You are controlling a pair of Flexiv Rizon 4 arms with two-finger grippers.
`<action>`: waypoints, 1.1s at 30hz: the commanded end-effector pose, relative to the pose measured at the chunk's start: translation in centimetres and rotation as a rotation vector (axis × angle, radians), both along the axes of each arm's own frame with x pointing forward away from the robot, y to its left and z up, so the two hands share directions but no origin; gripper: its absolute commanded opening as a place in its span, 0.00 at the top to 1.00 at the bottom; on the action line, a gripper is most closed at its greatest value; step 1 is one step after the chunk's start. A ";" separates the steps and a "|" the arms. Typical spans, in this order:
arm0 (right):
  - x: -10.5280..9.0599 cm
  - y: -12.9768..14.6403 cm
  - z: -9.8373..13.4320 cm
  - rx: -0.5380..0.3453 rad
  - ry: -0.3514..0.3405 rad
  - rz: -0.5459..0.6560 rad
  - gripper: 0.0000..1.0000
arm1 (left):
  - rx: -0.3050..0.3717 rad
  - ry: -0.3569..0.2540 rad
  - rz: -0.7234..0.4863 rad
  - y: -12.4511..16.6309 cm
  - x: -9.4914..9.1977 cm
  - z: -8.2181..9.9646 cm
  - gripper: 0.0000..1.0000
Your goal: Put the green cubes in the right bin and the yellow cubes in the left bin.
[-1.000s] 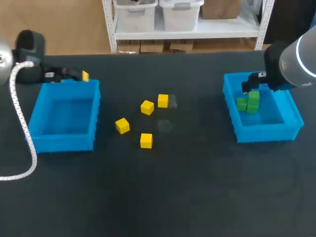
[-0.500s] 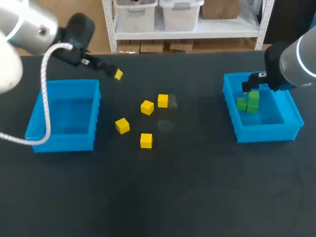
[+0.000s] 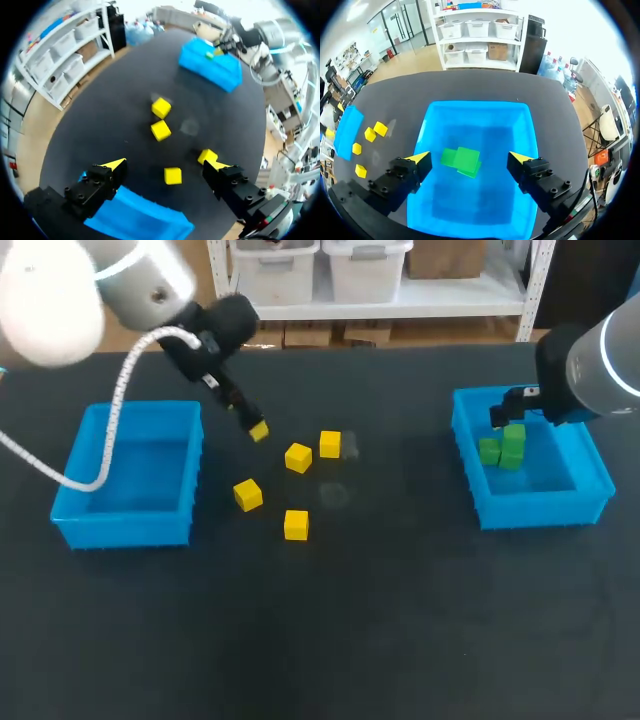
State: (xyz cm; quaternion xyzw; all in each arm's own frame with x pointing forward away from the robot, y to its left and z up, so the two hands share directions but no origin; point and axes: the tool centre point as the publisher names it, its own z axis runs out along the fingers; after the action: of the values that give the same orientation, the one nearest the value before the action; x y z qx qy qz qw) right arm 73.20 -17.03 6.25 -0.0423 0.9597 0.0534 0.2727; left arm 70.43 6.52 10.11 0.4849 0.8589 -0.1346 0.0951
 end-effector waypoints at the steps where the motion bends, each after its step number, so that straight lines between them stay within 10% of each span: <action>1: -0.1 0.0 0.0 -0.001 -0.006 -0.002 0.00 | 0.167 0.087 -0.033 -0.4 -1.5 -0.8 0.00; 9: -0.1 0.0 0.0 -0.001 -0.006 -0.002 0.00 | 0.269 0.102 -0.092 0.2 -4.7 -3.5 0.00; 33: -0.1 0.0 0.0 -0.001 -0.006 -0.002 0.00 | 0.339 0.019 -0.022 1.1 -5.6 -9.8 0.00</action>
State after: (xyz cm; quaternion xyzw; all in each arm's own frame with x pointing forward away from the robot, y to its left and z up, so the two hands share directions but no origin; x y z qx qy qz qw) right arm 73.21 -17.03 6.25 -0.0422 0.9597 0.0533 0.2727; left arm 64.70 7.34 0.58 0.5026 0.8645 0.0068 -0.0015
